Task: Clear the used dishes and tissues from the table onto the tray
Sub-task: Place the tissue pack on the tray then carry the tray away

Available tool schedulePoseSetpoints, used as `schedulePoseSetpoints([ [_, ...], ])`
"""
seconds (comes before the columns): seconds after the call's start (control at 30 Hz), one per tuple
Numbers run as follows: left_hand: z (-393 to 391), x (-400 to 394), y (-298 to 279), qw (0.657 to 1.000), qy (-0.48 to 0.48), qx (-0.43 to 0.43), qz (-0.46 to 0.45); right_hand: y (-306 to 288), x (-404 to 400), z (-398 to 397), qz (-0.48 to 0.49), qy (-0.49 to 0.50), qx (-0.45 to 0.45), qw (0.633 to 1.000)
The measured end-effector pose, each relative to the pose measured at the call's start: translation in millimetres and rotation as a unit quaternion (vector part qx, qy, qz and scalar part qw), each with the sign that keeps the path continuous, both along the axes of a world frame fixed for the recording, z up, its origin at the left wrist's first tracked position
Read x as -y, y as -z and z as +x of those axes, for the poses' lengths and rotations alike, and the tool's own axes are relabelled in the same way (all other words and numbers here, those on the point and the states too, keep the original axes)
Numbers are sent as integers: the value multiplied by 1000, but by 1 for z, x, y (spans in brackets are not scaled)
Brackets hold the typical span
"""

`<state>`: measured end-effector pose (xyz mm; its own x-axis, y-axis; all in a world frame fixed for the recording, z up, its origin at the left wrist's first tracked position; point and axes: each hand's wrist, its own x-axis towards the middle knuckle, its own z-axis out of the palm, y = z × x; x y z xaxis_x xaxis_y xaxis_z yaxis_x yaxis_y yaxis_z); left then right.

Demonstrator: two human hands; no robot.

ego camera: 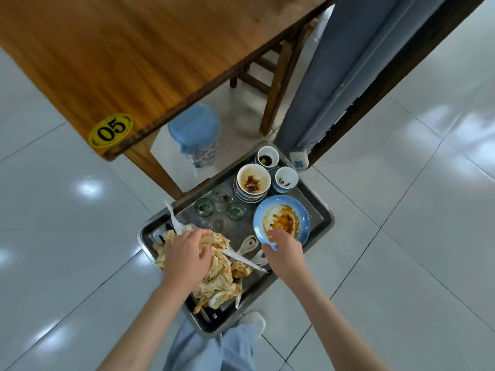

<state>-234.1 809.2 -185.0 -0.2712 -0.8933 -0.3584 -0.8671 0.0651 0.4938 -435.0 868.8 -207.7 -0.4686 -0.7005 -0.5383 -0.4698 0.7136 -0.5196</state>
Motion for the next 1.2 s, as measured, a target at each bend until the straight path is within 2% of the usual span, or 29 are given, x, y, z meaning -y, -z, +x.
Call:
schedulePoseSetpoints([
  [0.17, 1, 23, -41, 999, -22, -36, -23, -44, 33, 6, -12, -20, 9, 1000],
  [0.43, -11, 63, -106, 996, -25, -73, -43, -116, 102, 1, -101, -52, -15, 993],
  [0.7, -45, 88, -132, 990, -90, -84, -70, -165, 209, -56, -171, -97, -56, 979],
  [1.0, -115, 132, -135, 970, -200, -83, -114, -179, 348, -145, -179, -182, -107, 961],
  [1.2, -135, 162, -138, 963, -228, -74, -125, -162, 409, -166, -201, -172, -167, 950],
])
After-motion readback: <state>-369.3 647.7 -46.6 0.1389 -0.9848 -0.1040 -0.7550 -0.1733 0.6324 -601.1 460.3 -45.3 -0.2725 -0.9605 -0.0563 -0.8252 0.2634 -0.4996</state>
